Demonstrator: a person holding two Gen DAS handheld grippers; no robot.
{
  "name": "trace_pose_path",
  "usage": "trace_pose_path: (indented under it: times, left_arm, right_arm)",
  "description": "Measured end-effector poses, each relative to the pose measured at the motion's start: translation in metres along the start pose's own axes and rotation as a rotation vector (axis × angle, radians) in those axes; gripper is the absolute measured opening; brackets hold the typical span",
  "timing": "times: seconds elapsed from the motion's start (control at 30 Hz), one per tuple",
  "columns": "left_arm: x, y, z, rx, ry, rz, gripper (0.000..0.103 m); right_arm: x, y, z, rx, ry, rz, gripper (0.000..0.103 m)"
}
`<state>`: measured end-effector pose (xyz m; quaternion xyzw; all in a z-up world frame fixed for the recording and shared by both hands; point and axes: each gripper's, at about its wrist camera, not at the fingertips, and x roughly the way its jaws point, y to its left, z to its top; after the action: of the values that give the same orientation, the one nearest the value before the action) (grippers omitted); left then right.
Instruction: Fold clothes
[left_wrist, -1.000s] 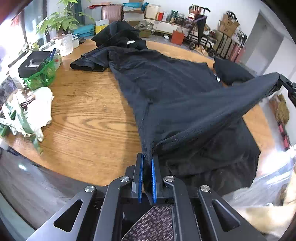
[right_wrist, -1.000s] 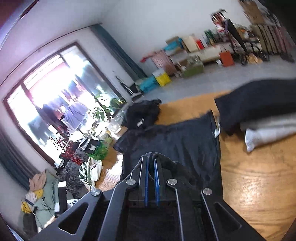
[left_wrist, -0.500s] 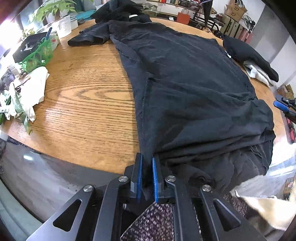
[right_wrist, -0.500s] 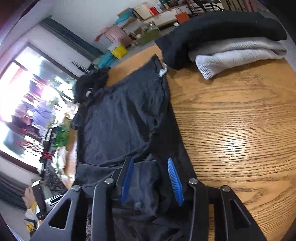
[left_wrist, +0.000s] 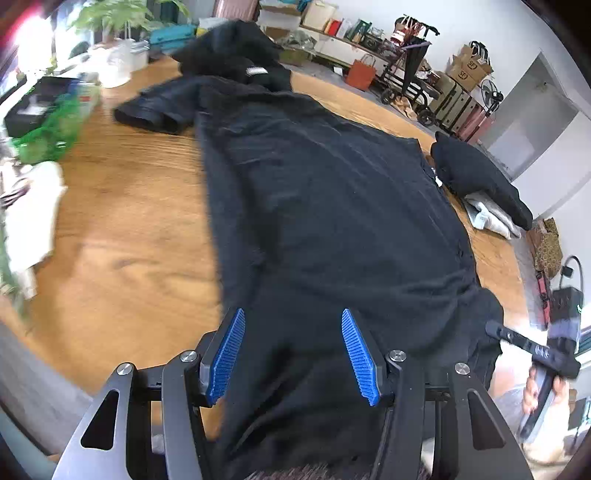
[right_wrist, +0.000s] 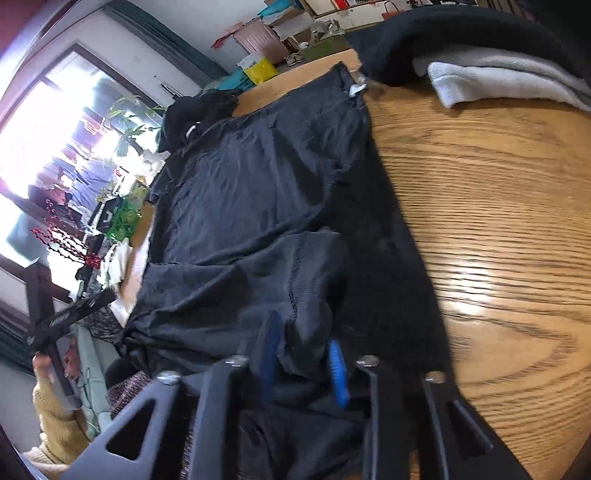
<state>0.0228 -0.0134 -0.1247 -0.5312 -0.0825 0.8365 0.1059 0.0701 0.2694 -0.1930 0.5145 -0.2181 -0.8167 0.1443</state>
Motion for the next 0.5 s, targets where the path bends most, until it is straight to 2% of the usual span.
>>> trace_pose_path:
  times: [0.03,0.13,0.17,0.23,0.37,0.43,0.47,0.5]
  left_arm:
    - [0.011,-0.004,0.002,0.011,0.011,0.028,0.057]
    - [0.036,-0.006,-0.001,0.008,0.046,0.128,0.056]
    - [0.038,-0.003,-0.003,0.004,0.033,0.147,0.057]
    - [0.036,0.004,-0.008,0.001,-0.009,0.175,0.057]
    - [0.033,0.018,-0.011,-0.024,-0.003,0.177,0.060]
    - [0.031,0.022,-0.012,-0.031,0.001,0.178,0.061]
    - [0.031,0.023,-0.012,-0.031,0.001,0.178,0.062]
    - [0.031,0.023,-0.013,-0.030,0.001,0.179,0.062]
  right_arm:
    - [0.000,0.003,0.001,-0.004,-0.002,0.003,0.015]
    - [-0.013,0.005,0.002,-0.005,-0.019,0.035,0.013]
    - [-0.020,0.002,0.001,0.006,-0.029,0.045,0.013]
    - [-0.028,-0.012,-0.005,0.044,-0.025,0.003,0.013]
    - [-0.029,-0.041,-0.022,0.121,0.023,-0.077,0.013]
    - [-0.032,-0.043,-0.021,0.133,0.008,-0.063,0.013]
    - [-0.034,-0.044,-0.020,0.138,-0.005,-0.051,0.015]
    - [-0.036,-0.043,-0.016,0.141,-0.021,-0.027,0.024]
